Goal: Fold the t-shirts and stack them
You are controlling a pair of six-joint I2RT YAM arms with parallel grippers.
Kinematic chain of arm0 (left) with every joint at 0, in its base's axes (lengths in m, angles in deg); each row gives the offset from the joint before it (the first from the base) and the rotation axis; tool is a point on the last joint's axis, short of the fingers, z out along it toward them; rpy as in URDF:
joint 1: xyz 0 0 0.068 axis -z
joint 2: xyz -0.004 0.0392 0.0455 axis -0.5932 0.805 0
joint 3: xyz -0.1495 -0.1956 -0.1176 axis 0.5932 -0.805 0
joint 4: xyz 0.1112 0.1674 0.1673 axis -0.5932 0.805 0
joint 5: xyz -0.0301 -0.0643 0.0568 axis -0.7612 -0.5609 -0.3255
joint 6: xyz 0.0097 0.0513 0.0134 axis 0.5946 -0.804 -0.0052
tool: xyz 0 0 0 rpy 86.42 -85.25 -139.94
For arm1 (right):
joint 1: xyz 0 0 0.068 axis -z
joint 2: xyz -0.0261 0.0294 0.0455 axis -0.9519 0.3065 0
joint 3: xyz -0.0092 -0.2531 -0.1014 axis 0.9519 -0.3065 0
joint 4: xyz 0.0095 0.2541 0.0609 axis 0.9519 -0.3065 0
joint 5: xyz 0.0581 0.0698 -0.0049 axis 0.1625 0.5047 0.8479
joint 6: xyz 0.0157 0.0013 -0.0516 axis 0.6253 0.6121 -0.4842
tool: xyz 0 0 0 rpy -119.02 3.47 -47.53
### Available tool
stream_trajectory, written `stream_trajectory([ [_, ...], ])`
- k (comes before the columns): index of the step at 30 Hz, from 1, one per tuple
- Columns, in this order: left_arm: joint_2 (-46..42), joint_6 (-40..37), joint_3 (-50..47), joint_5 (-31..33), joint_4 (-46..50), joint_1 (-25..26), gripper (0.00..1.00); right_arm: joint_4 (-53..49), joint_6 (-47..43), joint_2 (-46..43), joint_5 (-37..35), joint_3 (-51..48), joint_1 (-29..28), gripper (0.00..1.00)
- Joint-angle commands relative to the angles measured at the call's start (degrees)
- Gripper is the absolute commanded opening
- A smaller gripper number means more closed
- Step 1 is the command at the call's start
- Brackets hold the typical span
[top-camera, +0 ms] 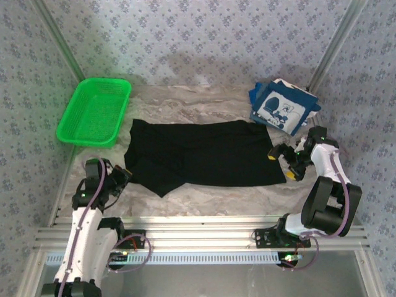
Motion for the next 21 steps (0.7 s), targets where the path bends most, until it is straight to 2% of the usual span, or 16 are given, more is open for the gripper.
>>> stream_trajectory([
  [1,-1.5,0.5,3.3,0.0,6.4,-0.1,0.0,-5.6,2.2,0.2,-6.5,1.5,0.3,1.0],
  [6,-3.6,0.9,3.7,-0.1,9.2,0.3,0.0,-7.8,3.9,-1.4,-10.1,-0.1,0.4,0.98],
  [12,-5.0,1.9,2.3,0.1,8.4,1.4,0.0,-7.6,5.1,-1.3,-12.6,-2.3,0.9,0.94],
  [21,-4.8,1.5,0.9,0.6,3.5,4.0,0.0,3.7,6.5,5.3,-10.9,-4.8,1.9,0.72],
])
